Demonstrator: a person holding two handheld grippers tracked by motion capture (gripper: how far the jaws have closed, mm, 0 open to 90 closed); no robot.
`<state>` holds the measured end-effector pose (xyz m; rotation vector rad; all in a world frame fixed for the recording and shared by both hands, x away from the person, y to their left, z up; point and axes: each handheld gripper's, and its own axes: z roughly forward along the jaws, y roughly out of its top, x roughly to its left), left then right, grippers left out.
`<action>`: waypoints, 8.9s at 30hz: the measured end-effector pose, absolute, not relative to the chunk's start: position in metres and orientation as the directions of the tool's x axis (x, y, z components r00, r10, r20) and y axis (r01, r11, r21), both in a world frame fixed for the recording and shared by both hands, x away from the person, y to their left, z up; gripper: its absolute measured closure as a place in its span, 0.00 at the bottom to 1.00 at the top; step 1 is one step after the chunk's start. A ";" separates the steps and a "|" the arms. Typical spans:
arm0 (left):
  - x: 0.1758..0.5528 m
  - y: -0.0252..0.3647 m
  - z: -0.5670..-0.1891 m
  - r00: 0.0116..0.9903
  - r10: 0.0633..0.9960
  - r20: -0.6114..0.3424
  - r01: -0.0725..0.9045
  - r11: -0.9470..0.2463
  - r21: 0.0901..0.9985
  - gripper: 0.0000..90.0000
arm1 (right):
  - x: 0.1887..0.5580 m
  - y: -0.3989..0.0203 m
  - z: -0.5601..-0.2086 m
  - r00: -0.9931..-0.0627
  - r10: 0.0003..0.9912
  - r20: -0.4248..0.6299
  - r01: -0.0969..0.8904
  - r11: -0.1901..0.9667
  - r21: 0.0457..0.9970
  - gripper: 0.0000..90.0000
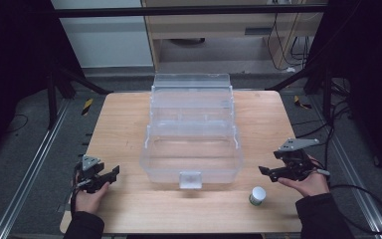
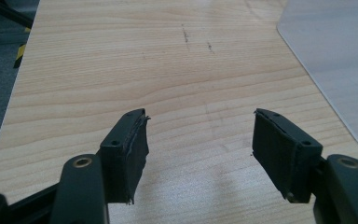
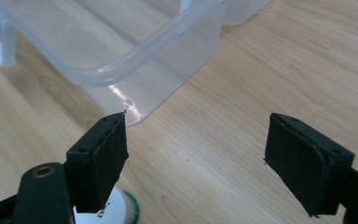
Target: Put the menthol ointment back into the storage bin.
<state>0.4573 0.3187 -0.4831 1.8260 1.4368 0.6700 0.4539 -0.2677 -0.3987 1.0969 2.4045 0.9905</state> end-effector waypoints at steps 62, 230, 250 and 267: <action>0.459 0.312 -0.486 0.285 0.958 0.003 0.612 -0.185 0.769 0.38 | 0.440 -0.216 -0.426 -0.895 0.446 -0.022 0.422 0.860 0.288 0.39; 0.460 0.313 -0.486 0.291 0.957 0.005 0.621 -0.193 0.760 0.39 | 0.526 -0.146 -0.405 -0.898 0.440 0.007 0.415 0.842 0.344 0.56; 0.460 0.313 -0.486 0.290 0.957 0.004 0.621 -0.192 0.760 0.39 | 0.526 -0.146 -0.405 -0.900 0.436 -0.005 0.408 0.845 0.345 0.55; 0.460 0.314 -0.485 0.288 0.958 0.000 0.619 -0.186 0.763 0.39 | 0.519 -0.162 -0.386 -0.830 0.558 0.008 0.468 0.689 0.553 0.35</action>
